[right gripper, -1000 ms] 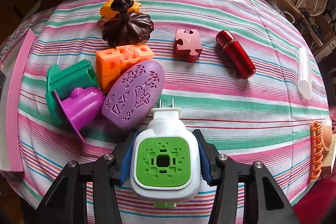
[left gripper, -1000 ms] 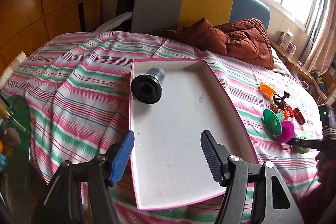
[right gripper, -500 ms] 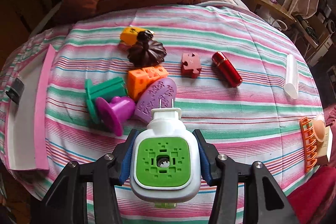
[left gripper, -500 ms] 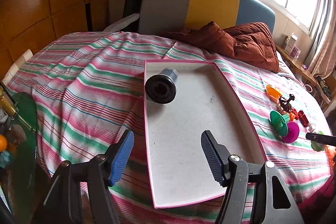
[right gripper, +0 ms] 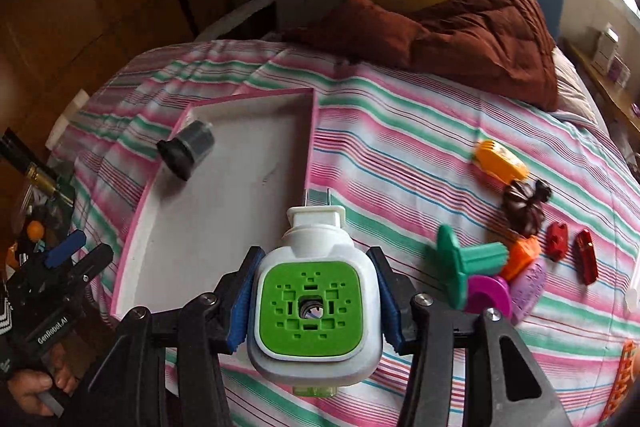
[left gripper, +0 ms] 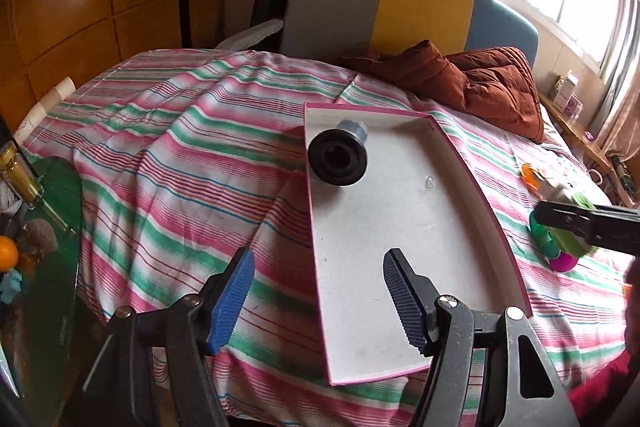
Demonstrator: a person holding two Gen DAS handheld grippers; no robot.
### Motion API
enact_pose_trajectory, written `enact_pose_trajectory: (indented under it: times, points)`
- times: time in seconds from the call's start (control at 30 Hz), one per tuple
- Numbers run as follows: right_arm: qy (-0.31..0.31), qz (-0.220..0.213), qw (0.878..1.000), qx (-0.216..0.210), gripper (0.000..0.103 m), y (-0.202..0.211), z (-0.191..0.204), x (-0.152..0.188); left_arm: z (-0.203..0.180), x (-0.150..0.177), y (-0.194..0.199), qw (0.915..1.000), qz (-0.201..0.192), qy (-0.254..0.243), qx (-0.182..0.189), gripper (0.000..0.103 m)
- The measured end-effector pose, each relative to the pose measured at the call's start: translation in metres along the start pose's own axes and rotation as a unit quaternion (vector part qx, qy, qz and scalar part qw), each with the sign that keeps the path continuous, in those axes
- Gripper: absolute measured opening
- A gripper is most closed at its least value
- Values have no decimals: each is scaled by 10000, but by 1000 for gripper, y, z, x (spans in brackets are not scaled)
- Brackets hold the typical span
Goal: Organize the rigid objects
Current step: 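Carry the white-green device into the tray and open the right tool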
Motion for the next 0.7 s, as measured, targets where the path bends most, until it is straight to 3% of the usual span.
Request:
enact_pose_trajectory:
  times: [0.3, 0.53, 0.7]
  points:
    - [395, 253, 9987, -173, 52, -65, 48, -34, 18, 4, -6, 9997, 119, 213, -82, 68]
    - [500, 373, 9978, 204, 52, -112, 44, -55, 21, 6, -7, 9996, 150, 221, -96, 68]
    - [283, 247, 9992, 157, 56, -103, 32, -54, 17, 7, -6, 9997, 166, 176, -74, 68]
Point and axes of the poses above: each gripper's, at about its wrist camera, not at the fingertips, and y roughly against the way its jaws point, z to its left, x to its underside, the point moved 6 cm from there along -y, roughly the way its jaws point, and after that the axes turned 4 degrees about -z, right-handed, at the moved point
